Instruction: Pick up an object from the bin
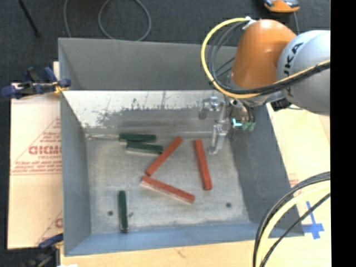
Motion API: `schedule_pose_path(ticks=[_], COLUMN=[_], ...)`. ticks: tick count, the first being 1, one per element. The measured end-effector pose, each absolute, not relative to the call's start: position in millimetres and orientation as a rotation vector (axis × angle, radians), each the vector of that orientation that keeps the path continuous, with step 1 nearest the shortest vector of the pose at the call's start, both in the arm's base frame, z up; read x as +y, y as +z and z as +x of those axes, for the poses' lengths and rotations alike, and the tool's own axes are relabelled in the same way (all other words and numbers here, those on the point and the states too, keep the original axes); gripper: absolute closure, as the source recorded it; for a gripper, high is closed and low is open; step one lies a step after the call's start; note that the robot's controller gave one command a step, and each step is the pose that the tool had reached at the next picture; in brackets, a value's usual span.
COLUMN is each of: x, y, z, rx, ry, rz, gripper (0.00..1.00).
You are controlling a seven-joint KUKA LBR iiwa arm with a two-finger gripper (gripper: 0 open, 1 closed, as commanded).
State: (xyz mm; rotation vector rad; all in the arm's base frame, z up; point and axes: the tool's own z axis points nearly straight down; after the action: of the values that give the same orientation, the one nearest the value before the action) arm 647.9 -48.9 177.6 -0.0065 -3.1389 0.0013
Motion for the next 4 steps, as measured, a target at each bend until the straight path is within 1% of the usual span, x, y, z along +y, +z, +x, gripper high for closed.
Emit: schedule_pose_path(ticks=[1,2,3,4], x=[-48,-35,-48,-52], y=[73,102,116,73], z=[642.9,623.6,624.0,633.9], rx=[-3.018,-2.832,-2.426,-2.164], ry=[0.008,0.003,0.006,0.013], rz=[0.909,1.367,2.003,2.290], gripper=[0.00,0.00,0.00,0.00])
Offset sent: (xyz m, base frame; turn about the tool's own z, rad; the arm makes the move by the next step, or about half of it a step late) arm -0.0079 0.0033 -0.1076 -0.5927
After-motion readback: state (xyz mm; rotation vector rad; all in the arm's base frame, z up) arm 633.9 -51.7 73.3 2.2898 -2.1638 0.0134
